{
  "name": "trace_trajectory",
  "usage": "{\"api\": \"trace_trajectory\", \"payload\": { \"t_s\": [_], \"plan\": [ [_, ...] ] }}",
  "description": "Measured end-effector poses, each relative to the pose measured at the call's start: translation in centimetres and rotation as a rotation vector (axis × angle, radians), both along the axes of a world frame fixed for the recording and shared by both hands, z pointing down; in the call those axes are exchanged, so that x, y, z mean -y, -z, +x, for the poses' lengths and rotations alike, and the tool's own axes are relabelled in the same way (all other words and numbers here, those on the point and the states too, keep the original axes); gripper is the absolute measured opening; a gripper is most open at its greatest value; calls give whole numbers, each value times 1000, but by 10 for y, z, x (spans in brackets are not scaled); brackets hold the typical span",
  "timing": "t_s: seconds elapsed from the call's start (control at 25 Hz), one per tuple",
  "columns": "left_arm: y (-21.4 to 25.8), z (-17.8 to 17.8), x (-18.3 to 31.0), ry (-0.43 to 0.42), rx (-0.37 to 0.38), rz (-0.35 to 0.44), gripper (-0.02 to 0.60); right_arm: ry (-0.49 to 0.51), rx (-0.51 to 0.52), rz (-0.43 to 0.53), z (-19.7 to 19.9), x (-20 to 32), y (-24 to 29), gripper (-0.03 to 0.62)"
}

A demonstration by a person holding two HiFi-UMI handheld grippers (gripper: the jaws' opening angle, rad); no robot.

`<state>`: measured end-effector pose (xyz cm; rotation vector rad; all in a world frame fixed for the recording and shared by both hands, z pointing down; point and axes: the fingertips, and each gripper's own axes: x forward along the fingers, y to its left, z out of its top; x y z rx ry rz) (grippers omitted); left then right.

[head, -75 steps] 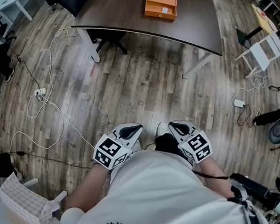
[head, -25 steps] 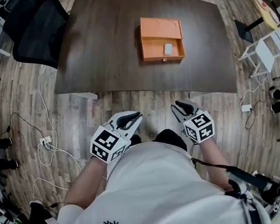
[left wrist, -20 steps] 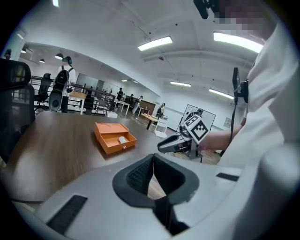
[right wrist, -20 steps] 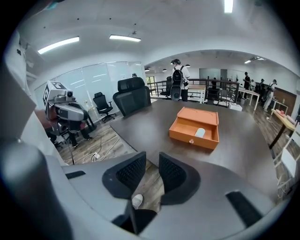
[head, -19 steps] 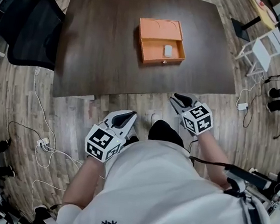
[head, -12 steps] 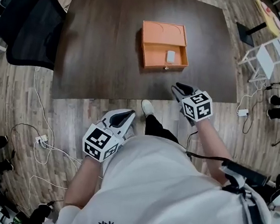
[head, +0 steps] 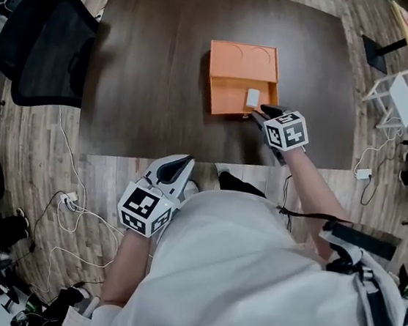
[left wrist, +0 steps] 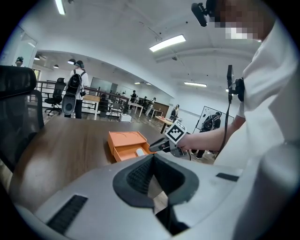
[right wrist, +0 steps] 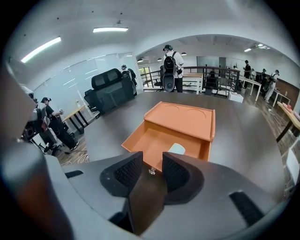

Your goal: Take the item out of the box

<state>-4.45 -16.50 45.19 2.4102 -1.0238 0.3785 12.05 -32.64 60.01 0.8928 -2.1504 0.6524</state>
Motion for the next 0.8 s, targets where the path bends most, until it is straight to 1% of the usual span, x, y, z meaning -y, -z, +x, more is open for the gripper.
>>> {"api": "trace_trajectory", "payload": {
  "t_s": [0.16, 0.4, 0.56, 0.8],
  "plan": [
    [-3, 2, 15, 32, 19, -10, 11, 2, -19, -50, 5, 22, -23, 130],
    [-8, -4, 29, 88, 39, -35, 11, -24, -61, -126, 10, 49, -56, 170],
    [-10, -4, 36, 113, 47, -46, 11, -39, -75, -171, 10, 57, -70, 198],
    [-12, -1, 45, 121, 46, -57, 11, -60, -110, -234, 12, 61, -87, 202]
  ]
}}
